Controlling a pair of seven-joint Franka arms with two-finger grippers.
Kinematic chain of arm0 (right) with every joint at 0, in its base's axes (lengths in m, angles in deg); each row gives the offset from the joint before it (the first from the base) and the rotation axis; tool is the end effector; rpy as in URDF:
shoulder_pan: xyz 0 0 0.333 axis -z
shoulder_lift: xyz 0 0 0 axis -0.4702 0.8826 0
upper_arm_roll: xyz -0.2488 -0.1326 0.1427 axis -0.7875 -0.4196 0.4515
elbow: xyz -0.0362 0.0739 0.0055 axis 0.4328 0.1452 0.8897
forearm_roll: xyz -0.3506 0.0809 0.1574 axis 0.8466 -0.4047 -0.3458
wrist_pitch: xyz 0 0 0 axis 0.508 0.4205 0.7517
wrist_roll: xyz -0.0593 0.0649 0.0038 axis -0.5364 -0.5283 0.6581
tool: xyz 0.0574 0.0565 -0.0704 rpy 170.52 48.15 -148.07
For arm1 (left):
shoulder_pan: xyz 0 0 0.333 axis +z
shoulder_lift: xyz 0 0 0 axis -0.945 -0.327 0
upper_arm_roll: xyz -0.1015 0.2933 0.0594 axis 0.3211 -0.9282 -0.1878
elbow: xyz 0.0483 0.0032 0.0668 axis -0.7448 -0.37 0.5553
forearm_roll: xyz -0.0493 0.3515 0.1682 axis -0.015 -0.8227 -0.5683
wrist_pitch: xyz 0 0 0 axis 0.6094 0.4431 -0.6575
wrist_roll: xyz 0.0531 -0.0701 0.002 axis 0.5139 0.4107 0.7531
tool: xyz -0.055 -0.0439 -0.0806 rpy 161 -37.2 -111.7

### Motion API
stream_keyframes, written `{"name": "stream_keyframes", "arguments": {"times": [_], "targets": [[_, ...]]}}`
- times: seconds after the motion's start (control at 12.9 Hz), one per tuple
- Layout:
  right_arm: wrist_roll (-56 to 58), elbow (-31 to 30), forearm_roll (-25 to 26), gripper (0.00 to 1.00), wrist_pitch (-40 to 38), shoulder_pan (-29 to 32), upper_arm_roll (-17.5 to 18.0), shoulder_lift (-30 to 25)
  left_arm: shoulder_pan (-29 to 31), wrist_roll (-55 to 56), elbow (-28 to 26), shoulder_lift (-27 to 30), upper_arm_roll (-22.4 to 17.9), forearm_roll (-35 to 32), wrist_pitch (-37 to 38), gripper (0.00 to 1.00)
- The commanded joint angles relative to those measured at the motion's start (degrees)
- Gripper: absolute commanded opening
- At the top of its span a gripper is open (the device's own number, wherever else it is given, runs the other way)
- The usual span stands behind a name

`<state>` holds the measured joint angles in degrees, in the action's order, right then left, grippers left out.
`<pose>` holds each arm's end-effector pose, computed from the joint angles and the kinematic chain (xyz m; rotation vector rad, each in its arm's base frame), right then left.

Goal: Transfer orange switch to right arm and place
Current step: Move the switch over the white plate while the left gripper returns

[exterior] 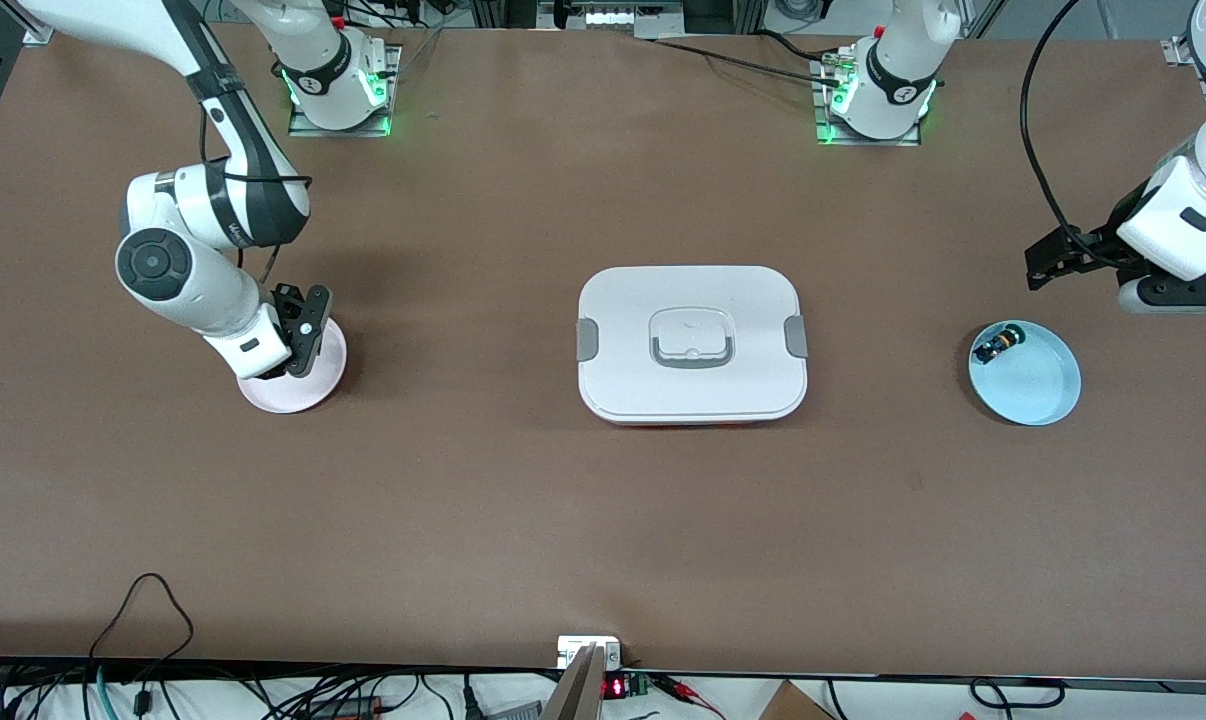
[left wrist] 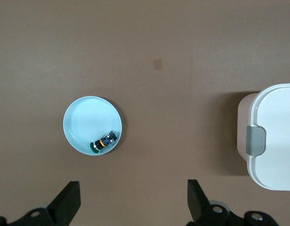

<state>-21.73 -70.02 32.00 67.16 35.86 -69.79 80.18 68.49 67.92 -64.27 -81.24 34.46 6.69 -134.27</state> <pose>0.5673 0.0715 0.2800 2.3708 1.9929 -0.2134 0.5697 -0.0177 0.5761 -3.0724 -0.0070 0.0335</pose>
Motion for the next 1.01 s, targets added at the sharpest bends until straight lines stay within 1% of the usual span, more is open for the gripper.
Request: {"name": "stream_keyframes", "arguments": {"times": [0.0,0.23,0.31,0.54,0.78,0.93], "targets": [[1.3,-3.3,3.1,0.18,4.2,1.9,0.5,0.0,-0.7,0.8,0.6,0.2,-0.4,0.7,1.1,1.00],[1.9,-4.8,3.5,0.19,7.2,4.0,0.5,2.3,-0.7,0.8,0.7,0.2,-0.4,0.6,1.1,1.00],[2.5,-4.8,3.5,0.20,7.4,4.7,0.5,3.1,-0.7,0.8,0.7,0.2,-0.4,0.6,1.1,1.00],[5.1,-4.8,4.3,0.20,11.4,6.5,0.5,5.8,-0.8,0.8,0.8,0.2,-0.3,0.2,1.1,1.00],[5.2,-4.8,4.8,0.21,14.3,7.7,0.5,8.3,-0.9,0.8,0.8,0.2,-0.2,0.1,1.1,1.00],[5.2,-4.8,6.1,0.21,16.1,8.4,0.4,9.5,-0.8,0.8,0.7,0.2,0.1,0.2,1.1,1.00]]}}
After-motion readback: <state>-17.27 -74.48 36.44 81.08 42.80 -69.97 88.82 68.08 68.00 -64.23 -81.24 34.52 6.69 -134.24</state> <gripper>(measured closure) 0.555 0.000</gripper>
